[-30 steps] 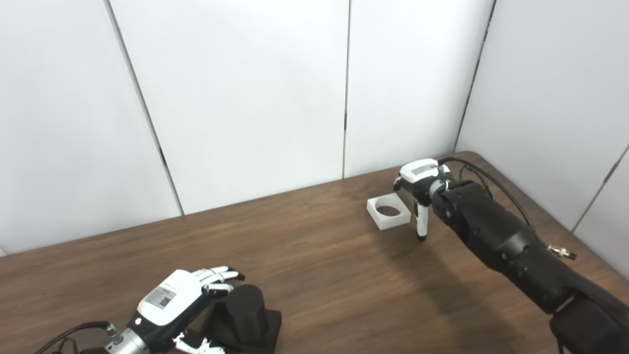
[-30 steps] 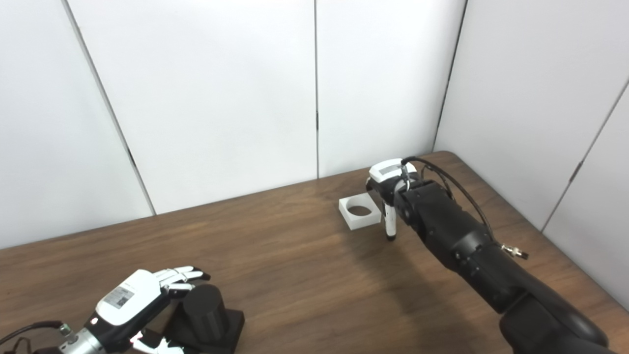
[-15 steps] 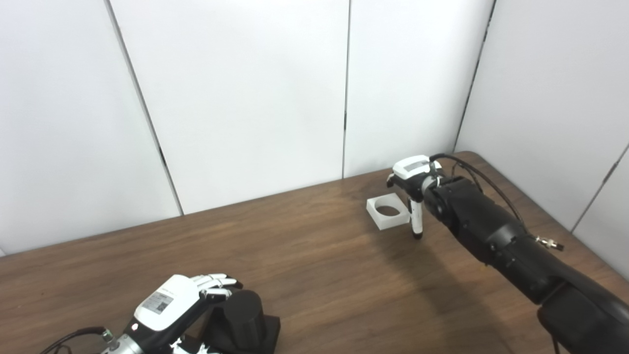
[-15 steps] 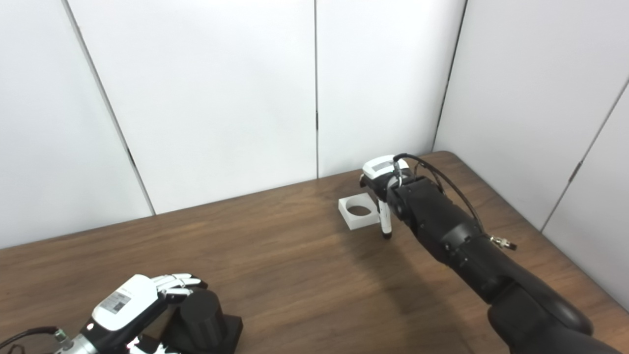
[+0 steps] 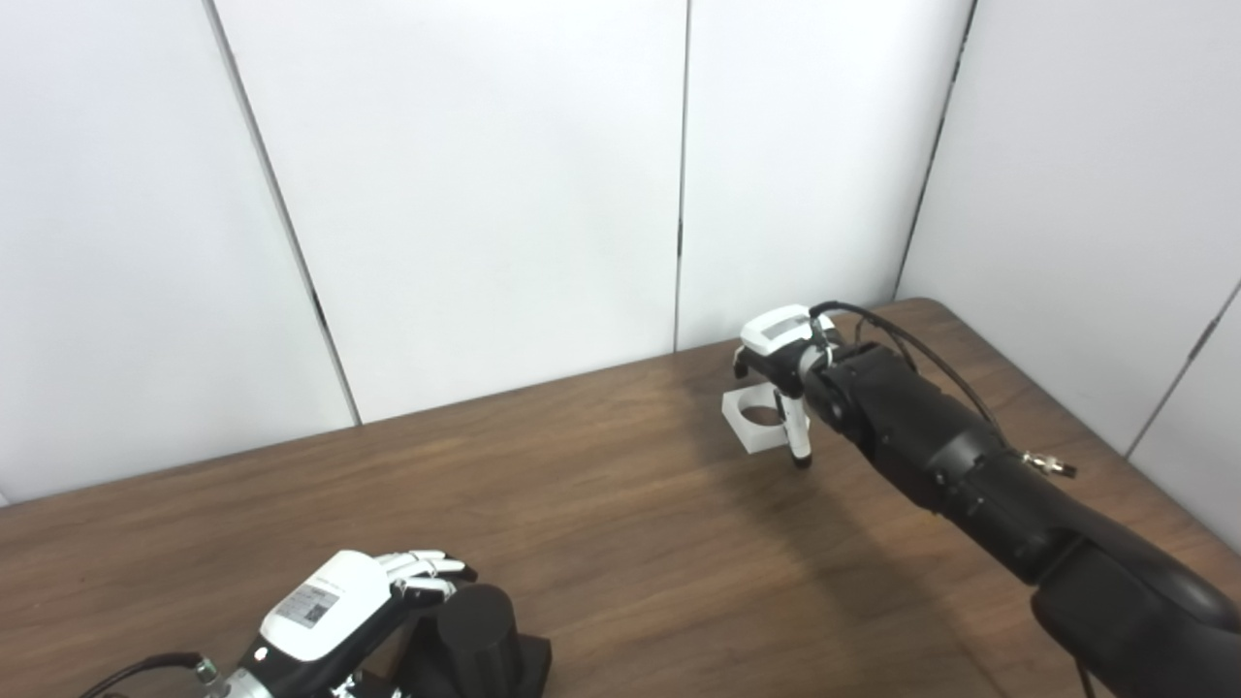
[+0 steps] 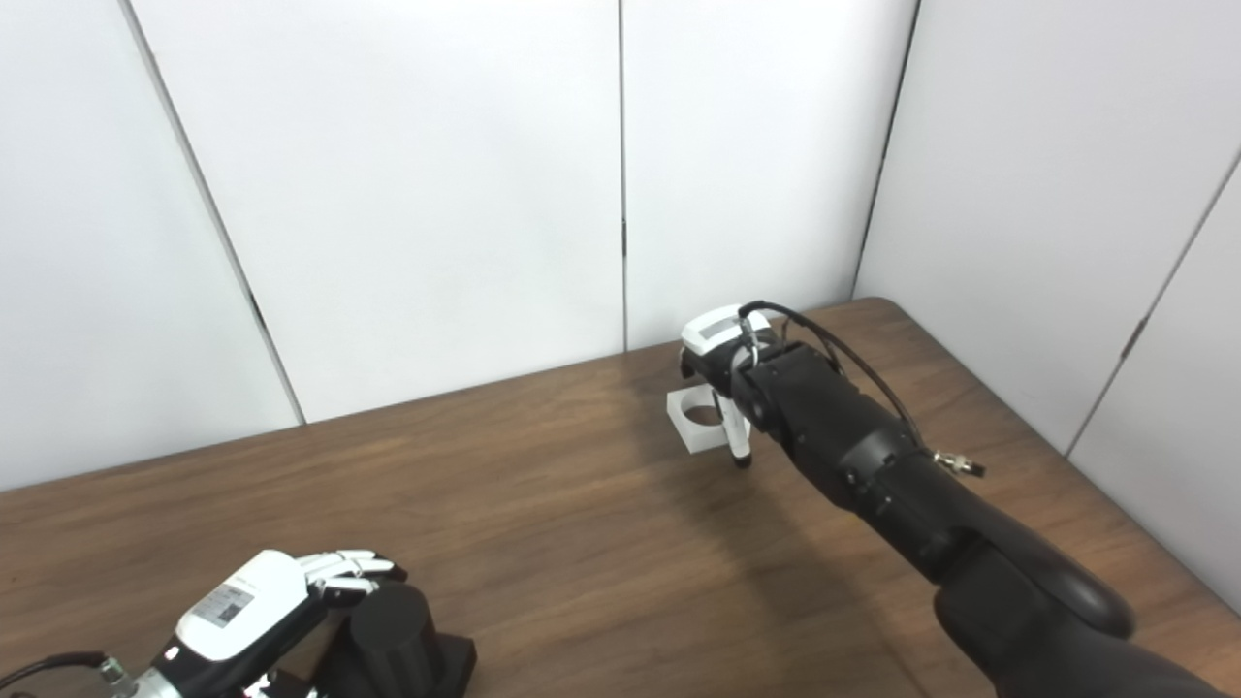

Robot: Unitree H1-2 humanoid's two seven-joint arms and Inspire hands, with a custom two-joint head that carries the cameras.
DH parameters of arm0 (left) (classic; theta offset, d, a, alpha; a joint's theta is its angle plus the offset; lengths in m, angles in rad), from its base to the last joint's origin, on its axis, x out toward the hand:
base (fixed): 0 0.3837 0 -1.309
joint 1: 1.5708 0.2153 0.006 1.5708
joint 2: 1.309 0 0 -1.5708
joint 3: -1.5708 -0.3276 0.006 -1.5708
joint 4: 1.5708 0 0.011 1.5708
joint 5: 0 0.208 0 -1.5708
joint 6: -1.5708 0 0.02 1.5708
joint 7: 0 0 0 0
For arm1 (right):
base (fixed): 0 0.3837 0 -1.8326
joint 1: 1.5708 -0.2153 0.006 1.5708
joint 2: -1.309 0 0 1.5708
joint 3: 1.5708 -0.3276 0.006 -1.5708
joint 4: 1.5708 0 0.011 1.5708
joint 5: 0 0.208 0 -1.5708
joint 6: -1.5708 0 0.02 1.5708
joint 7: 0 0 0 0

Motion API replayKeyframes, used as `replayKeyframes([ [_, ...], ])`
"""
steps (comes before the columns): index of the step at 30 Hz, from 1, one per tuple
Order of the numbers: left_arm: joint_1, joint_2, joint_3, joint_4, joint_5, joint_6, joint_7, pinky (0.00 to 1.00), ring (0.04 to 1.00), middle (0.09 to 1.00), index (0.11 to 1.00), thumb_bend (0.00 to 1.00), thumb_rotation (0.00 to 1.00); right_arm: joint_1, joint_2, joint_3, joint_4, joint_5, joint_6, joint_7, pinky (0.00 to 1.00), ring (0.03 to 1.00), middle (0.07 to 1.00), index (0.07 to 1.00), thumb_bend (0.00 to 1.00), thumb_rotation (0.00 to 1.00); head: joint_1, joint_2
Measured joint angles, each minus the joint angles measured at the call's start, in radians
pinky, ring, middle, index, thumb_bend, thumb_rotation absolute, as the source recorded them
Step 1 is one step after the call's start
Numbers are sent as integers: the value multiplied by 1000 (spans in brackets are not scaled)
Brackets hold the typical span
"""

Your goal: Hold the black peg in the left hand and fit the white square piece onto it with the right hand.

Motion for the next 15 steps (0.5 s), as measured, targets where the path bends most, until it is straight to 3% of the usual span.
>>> replayKeyframes([
  [7,10,-3,26,-16,14,0,-31,747,840,818,486,523,54,-13,4,16,21,0,-19,-13,949,938,890,694,811,191,3,9],
  [8,11,-3,27,-16,14,0,-31,744,838,818,486,523,54,-16,3,18,25,-1,-22,-13,951,933,877,643,789,194,3,9],
  [9,11,-3,27,-16,14,0,-31,742,837,818,486,523,54,-17,3,18,28,0,-23,-14,959,930,867,553,630,168,5,14],
  [10,11,-3,27,-16,14,0,-31,742,837,818,486,523,54,-17,3,16,29,2,-23,-16,962,930,863,523,576,159,5,14],
  [15,13,-4,33,-18,14,-1,-38,752,842,818,486,523,54,-14,7,3,30,18,-20,-26,979,912,825,486,522,143,3,15],
])
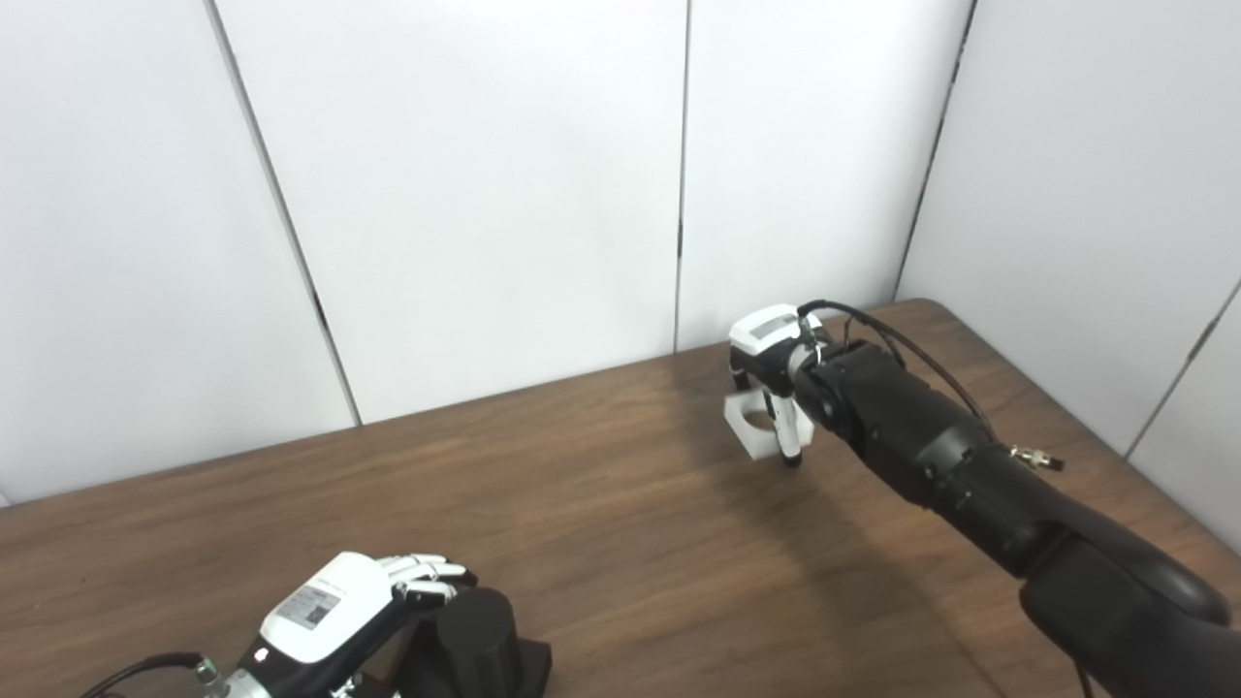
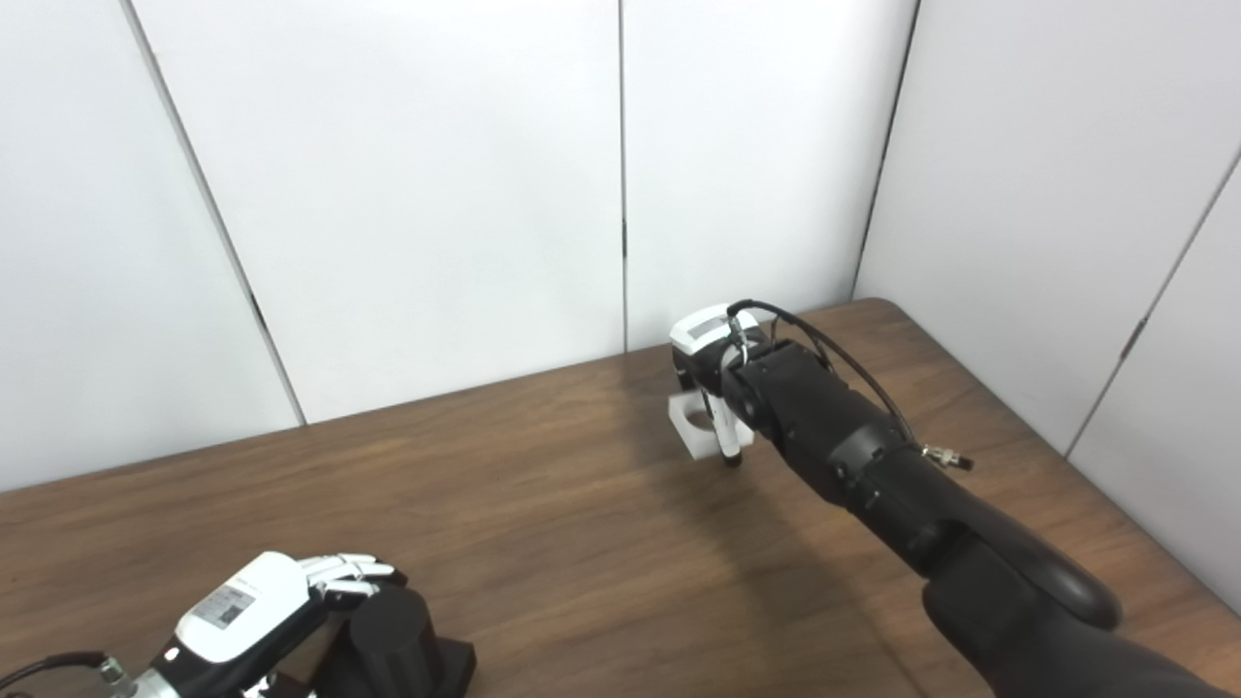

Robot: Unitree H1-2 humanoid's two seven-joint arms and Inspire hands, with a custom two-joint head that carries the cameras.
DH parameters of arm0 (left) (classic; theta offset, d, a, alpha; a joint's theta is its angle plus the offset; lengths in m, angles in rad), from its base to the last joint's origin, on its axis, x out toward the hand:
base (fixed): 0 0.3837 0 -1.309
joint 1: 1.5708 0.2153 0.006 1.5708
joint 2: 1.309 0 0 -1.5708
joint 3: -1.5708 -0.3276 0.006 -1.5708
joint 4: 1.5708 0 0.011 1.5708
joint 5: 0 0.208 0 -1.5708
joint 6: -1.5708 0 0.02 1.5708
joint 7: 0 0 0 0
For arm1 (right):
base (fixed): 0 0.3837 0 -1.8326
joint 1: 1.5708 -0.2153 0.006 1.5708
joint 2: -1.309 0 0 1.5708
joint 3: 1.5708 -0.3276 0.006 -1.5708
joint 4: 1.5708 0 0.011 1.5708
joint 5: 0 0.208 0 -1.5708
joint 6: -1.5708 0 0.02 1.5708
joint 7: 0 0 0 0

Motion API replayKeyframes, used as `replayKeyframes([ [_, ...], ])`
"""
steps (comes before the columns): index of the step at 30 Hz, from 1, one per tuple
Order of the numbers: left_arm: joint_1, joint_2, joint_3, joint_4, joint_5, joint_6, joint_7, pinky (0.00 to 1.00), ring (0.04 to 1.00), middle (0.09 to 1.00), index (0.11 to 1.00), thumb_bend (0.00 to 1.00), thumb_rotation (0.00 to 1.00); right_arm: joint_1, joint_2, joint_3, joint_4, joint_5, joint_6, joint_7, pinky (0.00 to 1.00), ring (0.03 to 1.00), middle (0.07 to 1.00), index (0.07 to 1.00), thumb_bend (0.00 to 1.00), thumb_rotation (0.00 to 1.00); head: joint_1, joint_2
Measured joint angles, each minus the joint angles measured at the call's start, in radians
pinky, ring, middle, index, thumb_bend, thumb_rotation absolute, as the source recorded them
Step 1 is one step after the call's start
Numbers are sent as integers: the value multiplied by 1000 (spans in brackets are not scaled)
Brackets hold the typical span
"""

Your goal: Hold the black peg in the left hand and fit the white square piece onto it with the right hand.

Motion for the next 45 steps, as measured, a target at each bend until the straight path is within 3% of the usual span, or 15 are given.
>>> replayKeyframes([
  [15,5,-4,10,-2,2,-1,-6,745,839,817,486,523,54,22,-6,-28,-24,26,4,-11,977,896,790,483,525,142,3,8],
  [21,11,-8,22,-2,8,-2,-7,735,838,814,486,523,53,72,-15,-80,-68,82,-14,-68,988,890,771,481,524,139,35,28],
  [25,18,-14,38,-2,18,-2,-11,745,846,822,487,523,53,98,-25,-94,-103,113,-29,-95,979,882,766,479,520,136,77,43],
  [29,22,-26,51,-1,39,-3,-12,765,862,841,487,524,55,130,-38,-100,-172,137,-56,-102,966,882,773,478,520,136,182,69],
  [36,17,-57,67,15,80,-5,-11,792,896,866,488,525,61,161,-67,-133,-289,180,-84,-98,910,880,763,479,520,133,296,100],
  [45,3,-86,82,43,119,-4,-2,821,913,879,488,524,66,170,-79,-164,-424,253,-118,-54,874,871,750,479,521,132,382,136],
])
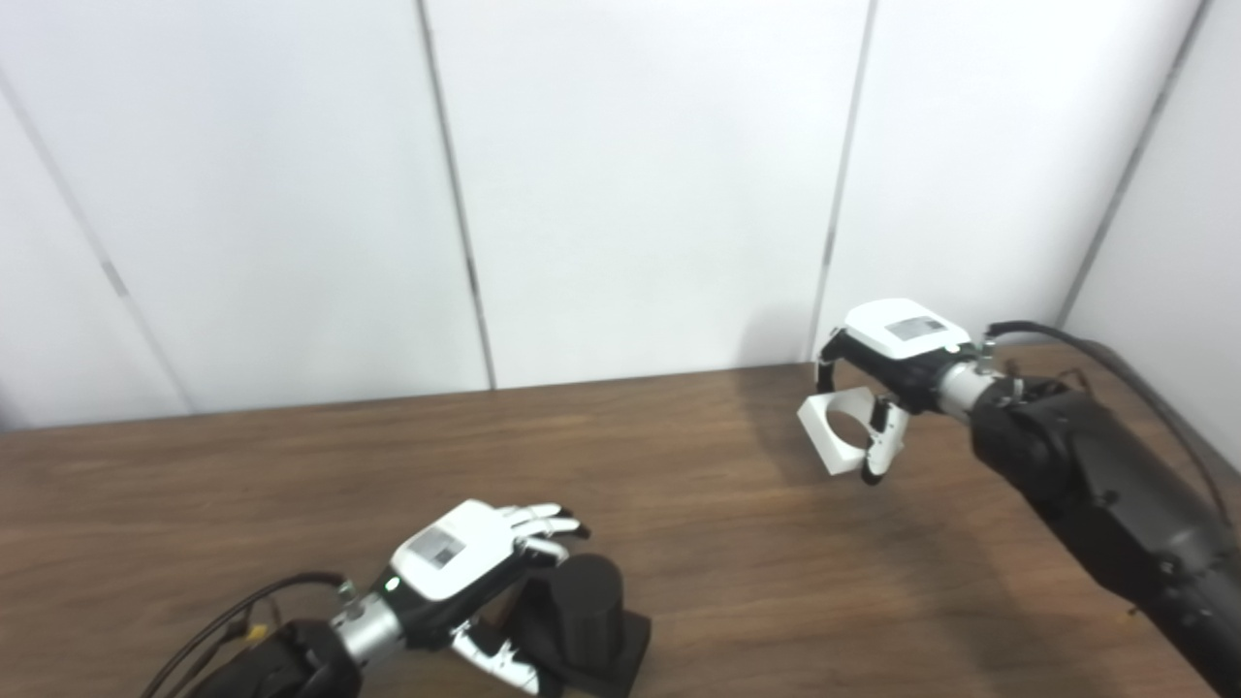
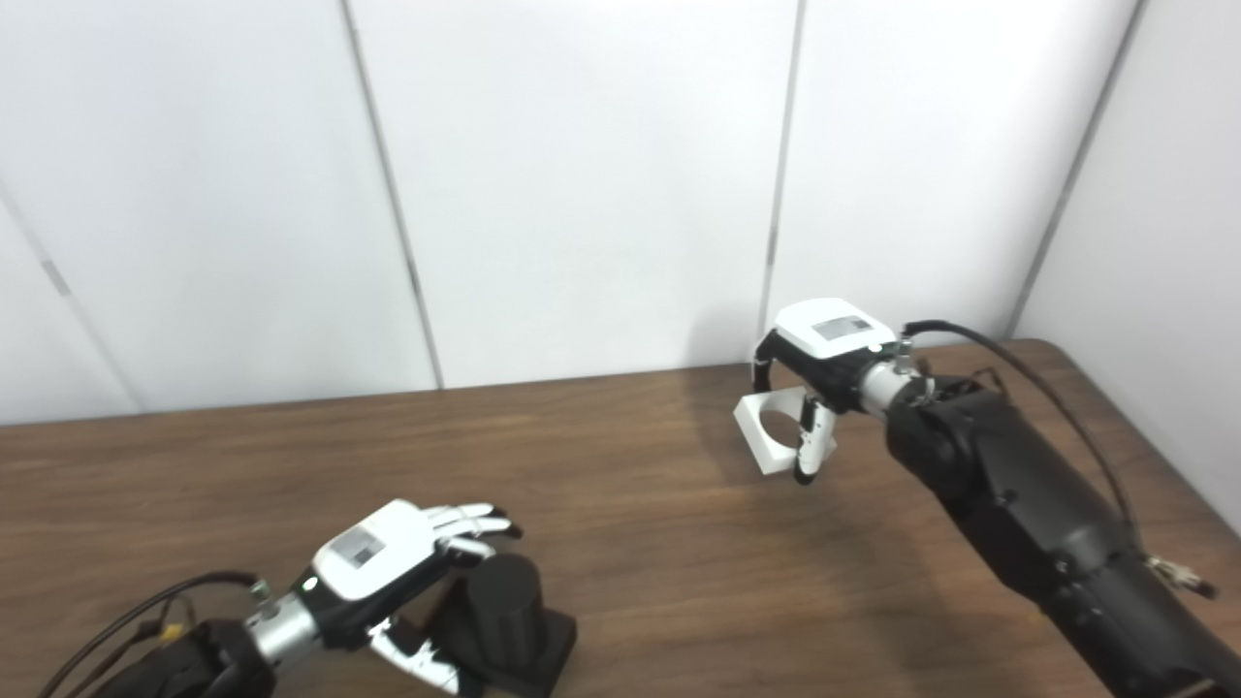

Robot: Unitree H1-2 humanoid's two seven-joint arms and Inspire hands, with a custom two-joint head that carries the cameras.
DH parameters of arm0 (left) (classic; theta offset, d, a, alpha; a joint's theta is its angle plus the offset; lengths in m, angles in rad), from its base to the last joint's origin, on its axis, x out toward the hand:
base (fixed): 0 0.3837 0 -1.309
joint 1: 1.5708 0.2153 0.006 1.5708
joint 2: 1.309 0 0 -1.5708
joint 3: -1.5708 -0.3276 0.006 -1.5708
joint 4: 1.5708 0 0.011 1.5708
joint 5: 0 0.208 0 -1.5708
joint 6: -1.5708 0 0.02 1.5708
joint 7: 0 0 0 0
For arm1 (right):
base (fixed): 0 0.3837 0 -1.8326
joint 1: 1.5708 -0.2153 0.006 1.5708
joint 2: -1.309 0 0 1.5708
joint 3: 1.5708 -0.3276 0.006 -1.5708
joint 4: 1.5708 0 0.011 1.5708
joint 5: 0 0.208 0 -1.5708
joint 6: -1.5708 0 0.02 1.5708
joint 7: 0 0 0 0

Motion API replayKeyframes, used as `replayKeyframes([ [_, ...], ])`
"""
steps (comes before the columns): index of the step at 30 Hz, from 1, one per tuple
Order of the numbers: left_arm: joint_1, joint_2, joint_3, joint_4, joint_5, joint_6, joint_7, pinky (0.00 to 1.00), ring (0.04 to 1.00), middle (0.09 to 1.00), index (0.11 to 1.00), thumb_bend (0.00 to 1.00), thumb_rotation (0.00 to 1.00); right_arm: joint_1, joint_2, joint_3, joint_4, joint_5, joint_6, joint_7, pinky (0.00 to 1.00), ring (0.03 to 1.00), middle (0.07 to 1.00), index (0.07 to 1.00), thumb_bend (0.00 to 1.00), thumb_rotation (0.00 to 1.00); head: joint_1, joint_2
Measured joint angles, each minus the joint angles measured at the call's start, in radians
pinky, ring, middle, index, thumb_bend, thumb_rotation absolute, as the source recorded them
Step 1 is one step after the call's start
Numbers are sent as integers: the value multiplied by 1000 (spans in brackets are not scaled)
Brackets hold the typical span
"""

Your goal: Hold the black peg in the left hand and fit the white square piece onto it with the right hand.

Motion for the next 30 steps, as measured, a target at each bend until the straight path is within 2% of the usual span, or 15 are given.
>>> replayKeyframes([
  [5,-7,-11,3,4,6,1,-9,832,924,891,488,524,68,0,0,-20,-54,42,-12,31,866,875,753,479,521,132,43,29],
  [15,-14,-29,13,4,6,25,-51,858,948,898,488,523,73,0,4,-26,-169,88,-54,88,824,849,747,478,518,134,72,52],
  [30,-16,-40,21,0,6,39,-79,865,951,896,487,523,72,15,85,-26,-342,185,-54,183,816,864,762,477,518,138,86,58],
])
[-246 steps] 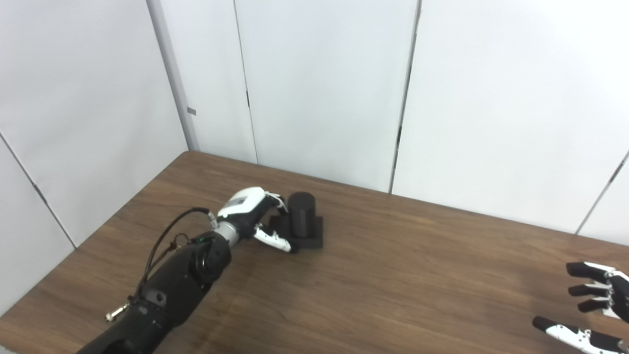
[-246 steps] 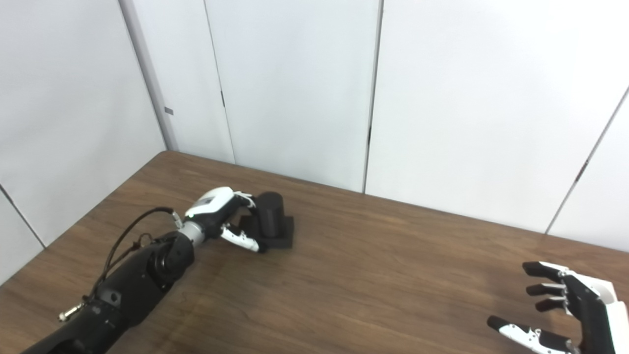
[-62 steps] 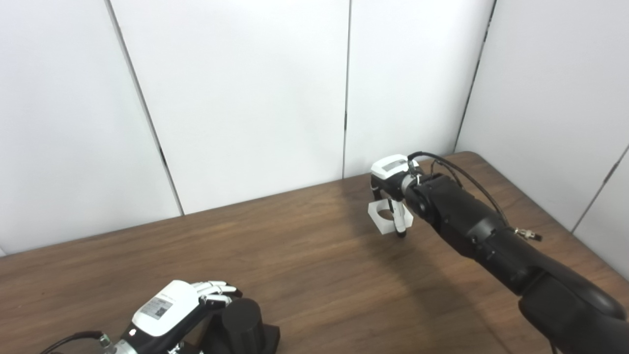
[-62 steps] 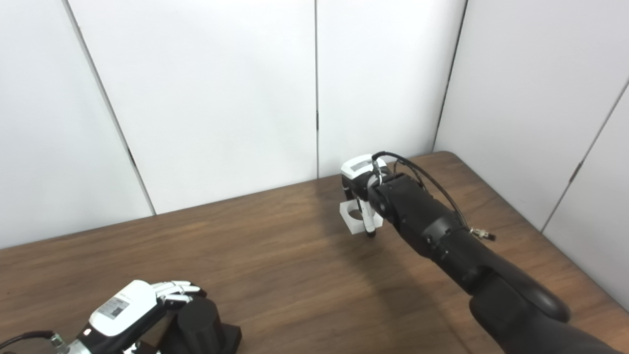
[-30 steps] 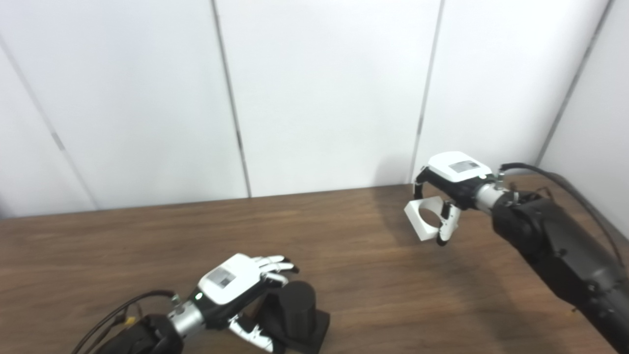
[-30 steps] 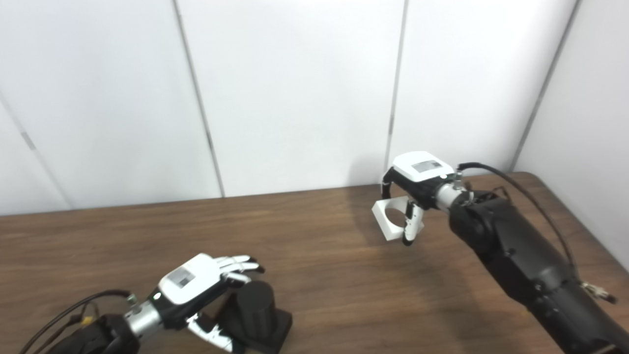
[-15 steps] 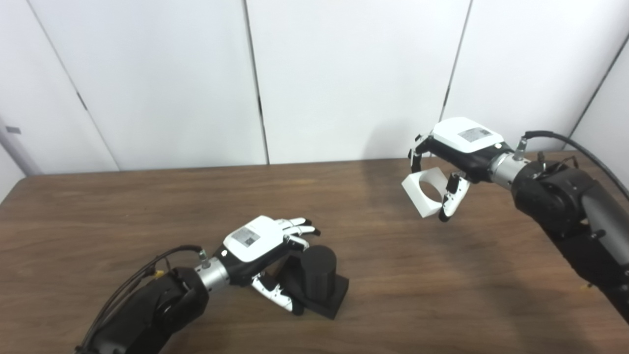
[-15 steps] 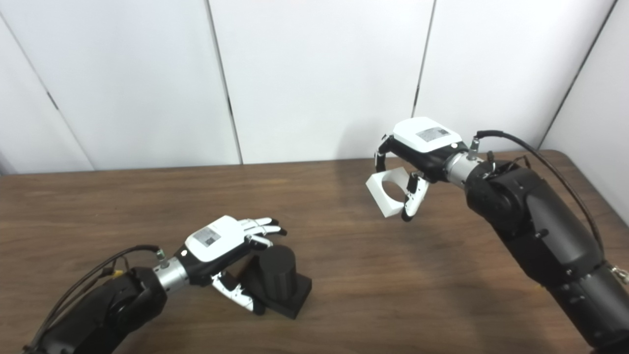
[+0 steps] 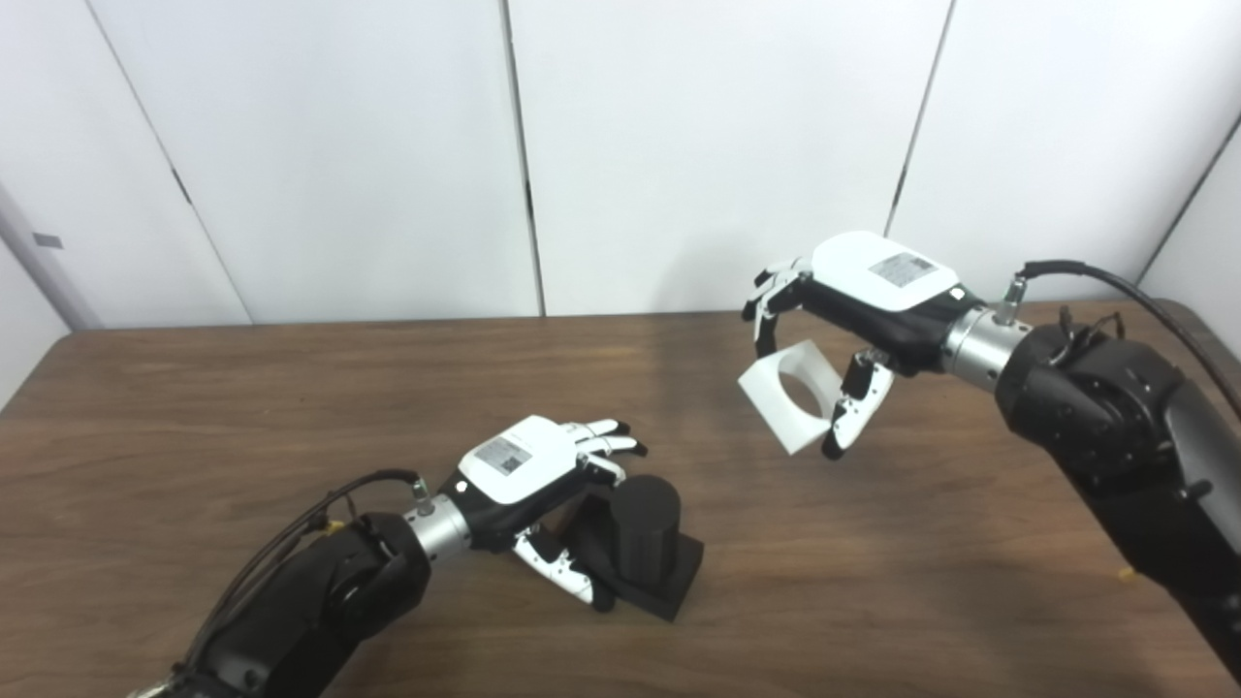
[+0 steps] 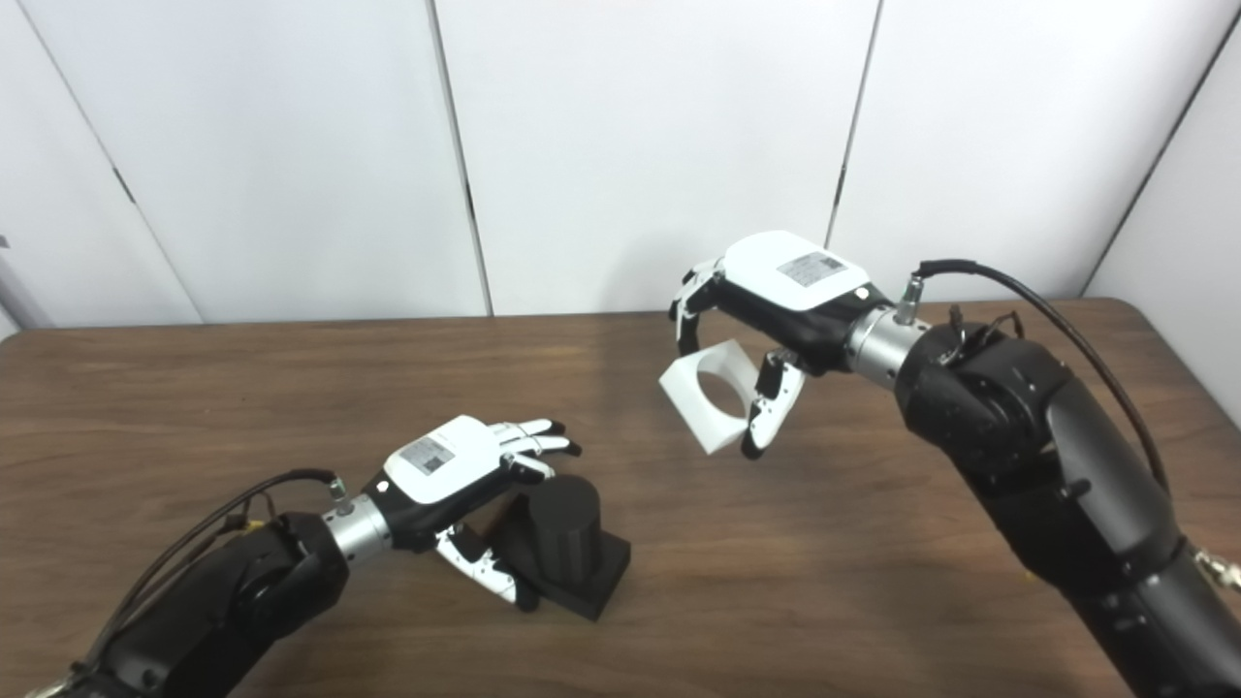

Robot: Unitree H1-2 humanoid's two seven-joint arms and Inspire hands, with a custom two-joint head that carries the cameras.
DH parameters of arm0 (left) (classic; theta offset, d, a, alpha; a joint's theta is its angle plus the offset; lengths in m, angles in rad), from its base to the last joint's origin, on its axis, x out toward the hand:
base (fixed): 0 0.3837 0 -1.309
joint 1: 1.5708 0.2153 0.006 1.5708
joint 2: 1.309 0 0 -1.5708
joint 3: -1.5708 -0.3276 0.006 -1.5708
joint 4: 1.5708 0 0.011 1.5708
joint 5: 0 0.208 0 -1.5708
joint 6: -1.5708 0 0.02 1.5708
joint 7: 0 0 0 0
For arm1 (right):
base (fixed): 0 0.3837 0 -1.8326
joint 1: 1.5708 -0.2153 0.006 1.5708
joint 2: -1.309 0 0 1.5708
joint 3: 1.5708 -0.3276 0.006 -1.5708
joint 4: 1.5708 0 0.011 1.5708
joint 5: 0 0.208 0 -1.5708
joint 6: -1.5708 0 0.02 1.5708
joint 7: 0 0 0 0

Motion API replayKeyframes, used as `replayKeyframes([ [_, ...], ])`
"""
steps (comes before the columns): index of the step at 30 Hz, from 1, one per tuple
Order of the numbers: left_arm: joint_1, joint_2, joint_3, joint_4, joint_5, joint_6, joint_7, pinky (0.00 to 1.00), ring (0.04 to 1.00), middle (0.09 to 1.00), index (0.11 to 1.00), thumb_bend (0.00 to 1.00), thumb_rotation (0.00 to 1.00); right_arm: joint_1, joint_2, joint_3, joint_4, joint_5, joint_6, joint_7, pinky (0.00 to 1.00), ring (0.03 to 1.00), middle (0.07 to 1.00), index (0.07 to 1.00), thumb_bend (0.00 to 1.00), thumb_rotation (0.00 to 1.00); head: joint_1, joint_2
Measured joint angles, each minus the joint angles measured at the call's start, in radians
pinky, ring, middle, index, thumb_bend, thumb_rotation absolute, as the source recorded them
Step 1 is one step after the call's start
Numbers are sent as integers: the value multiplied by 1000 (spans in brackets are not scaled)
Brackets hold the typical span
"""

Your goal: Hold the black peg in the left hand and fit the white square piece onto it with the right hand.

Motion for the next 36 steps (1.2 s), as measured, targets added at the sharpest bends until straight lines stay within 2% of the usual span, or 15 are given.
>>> replayKeyframes([
  [11,-2,-4,1,3,0,1,-2,864,952,899,488,523,73,1,51,18,-68,22,3,68,818,856,758,477,518,139,11,3],
  [36,-2,-5,1,-13,0,22,-22,866,956,904,488,523,73,13,159,55,-84,36,0,82,842,860,753,476,519,137,18,12],
])
